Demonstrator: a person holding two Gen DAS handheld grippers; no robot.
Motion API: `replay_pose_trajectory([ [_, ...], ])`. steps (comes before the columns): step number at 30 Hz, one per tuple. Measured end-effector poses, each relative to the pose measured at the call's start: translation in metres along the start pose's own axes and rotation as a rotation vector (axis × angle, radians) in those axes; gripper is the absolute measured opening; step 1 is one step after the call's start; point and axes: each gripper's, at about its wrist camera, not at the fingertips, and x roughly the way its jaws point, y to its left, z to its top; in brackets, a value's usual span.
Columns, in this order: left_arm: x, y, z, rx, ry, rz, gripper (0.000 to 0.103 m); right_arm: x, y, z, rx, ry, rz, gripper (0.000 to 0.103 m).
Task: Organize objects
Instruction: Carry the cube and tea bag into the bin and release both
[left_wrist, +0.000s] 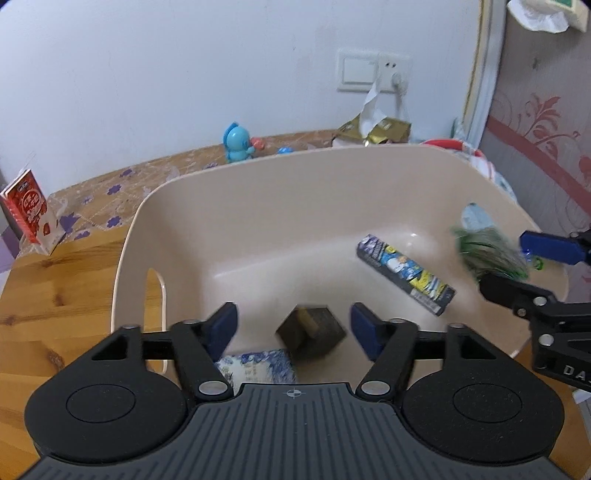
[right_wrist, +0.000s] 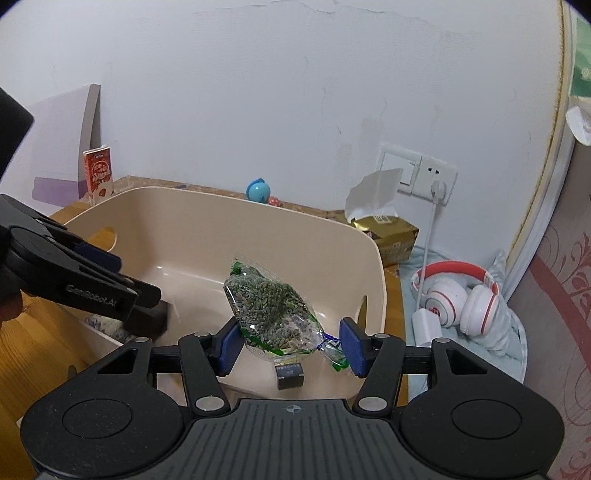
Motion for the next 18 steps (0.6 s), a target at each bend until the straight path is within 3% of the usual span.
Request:
replay_pose_trajectory([
  [9, -0.023, -0.005, -0.002, 0.000, -0.058, -0.009, 0.079, -0.020, 0.000, 0.001, 0.007, -0.051, -0.003, 0.077],
  [15, -0.043, -0.005, -0.007, -0.003, -0.097, -0.002, 0.083, -0.039, 0.005, 0.002, 0.007, -0.090, -0.006, 0.082],
  [18, -0.053, -0.004, -0.011, -0.010, -0.115, 0.001, 0.085, -0.049, 0.010, 0.001, 0.003, -0.110, -0.009, 0.091],
])
